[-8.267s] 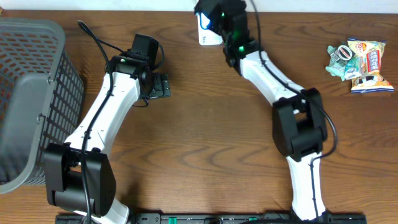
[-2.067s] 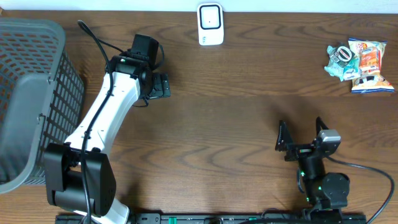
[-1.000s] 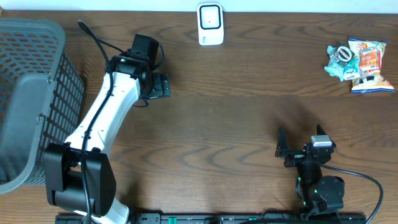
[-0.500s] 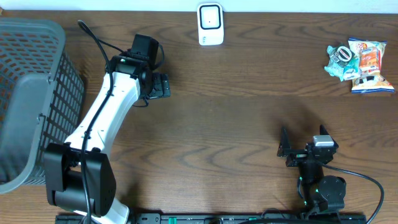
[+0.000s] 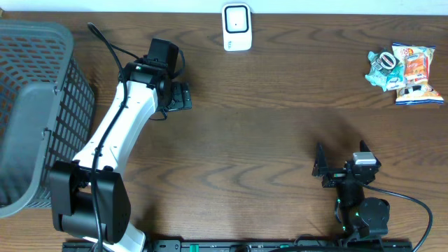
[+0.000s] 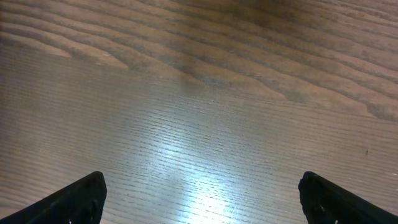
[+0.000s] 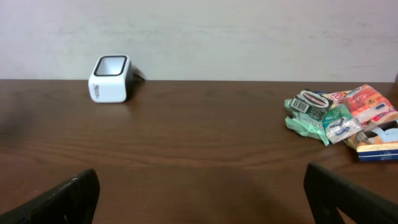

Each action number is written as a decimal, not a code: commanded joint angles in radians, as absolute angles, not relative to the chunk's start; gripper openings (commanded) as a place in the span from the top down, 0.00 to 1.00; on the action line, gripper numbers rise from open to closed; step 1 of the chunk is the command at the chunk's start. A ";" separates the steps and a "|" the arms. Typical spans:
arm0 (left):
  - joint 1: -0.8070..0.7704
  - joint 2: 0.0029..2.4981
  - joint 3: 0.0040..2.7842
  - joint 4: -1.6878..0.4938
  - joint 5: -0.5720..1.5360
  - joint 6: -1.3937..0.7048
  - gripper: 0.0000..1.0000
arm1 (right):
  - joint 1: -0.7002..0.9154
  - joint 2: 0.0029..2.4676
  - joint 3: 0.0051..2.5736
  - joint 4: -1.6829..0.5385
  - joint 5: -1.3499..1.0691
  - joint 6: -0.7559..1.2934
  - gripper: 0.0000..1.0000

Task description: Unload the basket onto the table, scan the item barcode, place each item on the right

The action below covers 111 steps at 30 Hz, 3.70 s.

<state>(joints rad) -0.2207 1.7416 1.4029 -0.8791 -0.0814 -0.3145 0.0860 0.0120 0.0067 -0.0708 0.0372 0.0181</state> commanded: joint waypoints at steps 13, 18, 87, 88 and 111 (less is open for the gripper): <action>-0.219 1.745 1.409 -0.881 -0.091 -0.312 0.02 | 0.077 0.005 0.006 -0.080 0.023 0.050 0.01; -0.219 1.745 1.409 -0.881 -0.091 -0.312 0.02 | 0.077 0.005 0.006 -0.080 0.023 0.055 0.01; -0.219 1.618 1.324 -0.934 -0.151 -0.226 0.02 | 0.077 0.006 0.006 -0.075 0.023 0.055 0.01; -0.219 1.596 1.307 -0.934 -0.151 -0.205 0.02 | 0.077 0.006 0.006 -0.075 0.023 0.055 0.01; -0.088 0.891 0.733 -0.521 -0.036 0.038 0.02 | 0.077 0.006 0.006 -0.075 0.023 0.055 0.01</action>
